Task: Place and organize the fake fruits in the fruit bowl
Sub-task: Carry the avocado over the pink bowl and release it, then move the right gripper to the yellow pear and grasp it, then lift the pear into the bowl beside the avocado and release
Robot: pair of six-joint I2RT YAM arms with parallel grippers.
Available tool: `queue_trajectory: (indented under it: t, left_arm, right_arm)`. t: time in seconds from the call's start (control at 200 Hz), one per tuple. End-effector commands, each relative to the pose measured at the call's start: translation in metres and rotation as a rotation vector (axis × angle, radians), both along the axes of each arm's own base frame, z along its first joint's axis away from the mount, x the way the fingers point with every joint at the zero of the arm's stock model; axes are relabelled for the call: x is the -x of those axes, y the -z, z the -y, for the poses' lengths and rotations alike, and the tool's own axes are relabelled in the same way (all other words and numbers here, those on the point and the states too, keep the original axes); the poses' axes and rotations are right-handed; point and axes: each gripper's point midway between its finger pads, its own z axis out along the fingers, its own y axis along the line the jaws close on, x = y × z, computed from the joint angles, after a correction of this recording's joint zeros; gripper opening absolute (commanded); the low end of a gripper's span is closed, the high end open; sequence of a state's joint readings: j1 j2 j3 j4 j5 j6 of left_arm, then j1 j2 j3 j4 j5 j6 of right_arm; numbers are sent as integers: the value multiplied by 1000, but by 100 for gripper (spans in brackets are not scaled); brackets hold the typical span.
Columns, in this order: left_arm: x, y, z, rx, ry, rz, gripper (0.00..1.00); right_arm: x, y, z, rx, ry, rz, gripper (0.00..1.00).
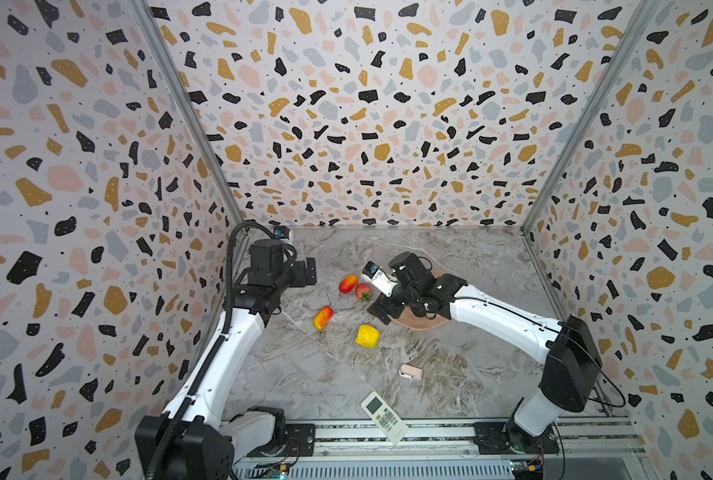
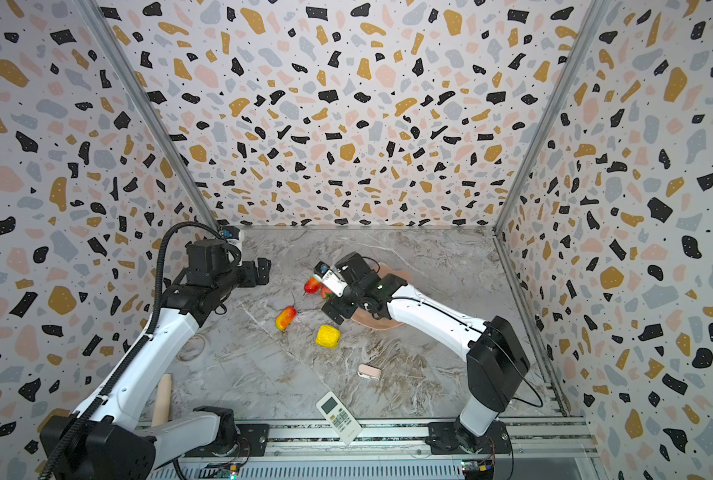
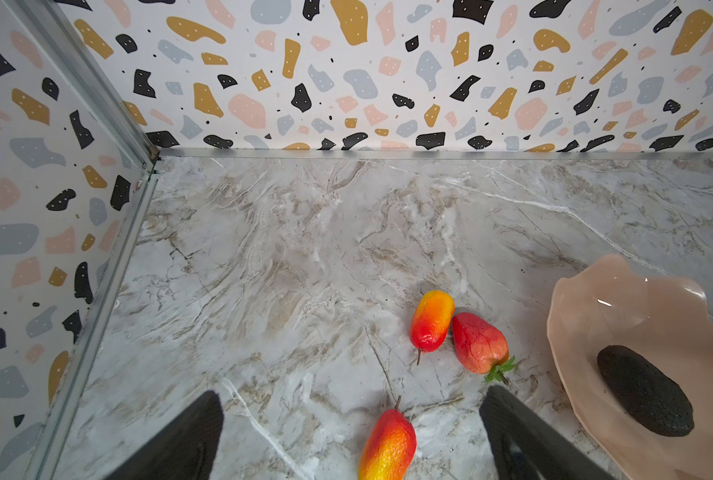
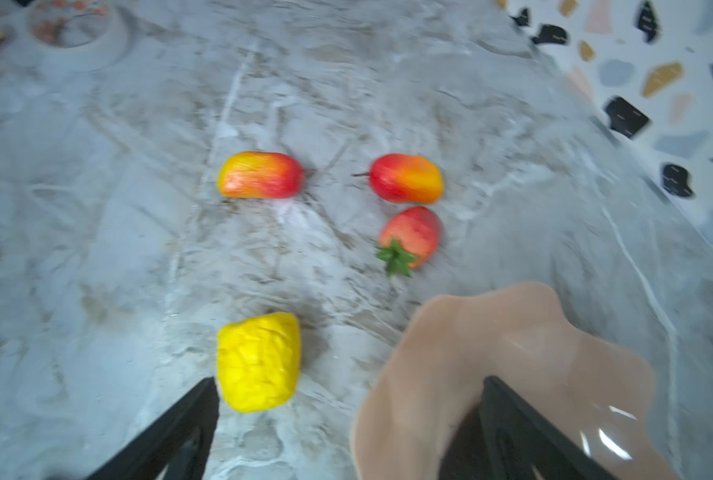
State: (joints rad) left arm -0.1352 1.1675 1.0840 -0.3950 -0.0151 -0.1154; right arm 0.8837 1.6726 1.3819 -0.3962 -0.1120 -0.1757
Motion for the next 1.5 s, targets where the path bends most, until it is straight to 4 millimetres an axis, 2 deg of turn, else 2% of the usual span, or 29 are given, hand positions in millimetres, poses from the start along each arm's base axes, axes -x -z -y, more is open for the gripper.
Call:
queue_trajectory:
  t: [0.0, 0.285, 0.601, 0.876, 1.011, 1.142, 1.222, 1.282, 1.367, 1.452, 1.497]
  left_arm:
    - [3, -13, 4, 7, 20, 52, 100]
    - [4, -12, 3, -1, 21, 53, 100]
    - [5, -15, 1, -8, 17, 59, 100]
    - [4, -18, 2, -7, 20, 62, 100]
    - [3, -19, 2, -5, 21, 64, 100]
    - [3, -20, 3, -4, 23, 66, 99]
    - [3, -19, 3, -3, 24, 64, 99]
    - [3, -19, 3, -3, 22, 64, 100]
    - [3, -18, 3, -4, 22, 62, 100]
    - [3, -17, 3, -2, 21, 62, 100]
    - [3, -16, 3, -2, 22, 59, 100]
  right_arm:
    - [19, 23, -14, 53, -92, -47, 99]
    - [37, 63, -26, 78, -144, -130, 99]
    - [36, 118, -22, 165, -96, -209, 94]
    - [36, 131, -21, 187, -86, -225, 82]
    - [36, 131, -20, 190, -88, -231, 69]
    - [35, 117, -20, 184, -90, -218, 49]
    - [30, 95, -20, 171, -90, -187, 46]
    - [25, 70, -20, 153, -86, -155, 45]
    - [17, 23, -19, 88, -71, -101, 43]
    - [4, -18, -7, 18, -33, -56, 40]
    - [-5, -31, 4, -7, 0, -43, 38]
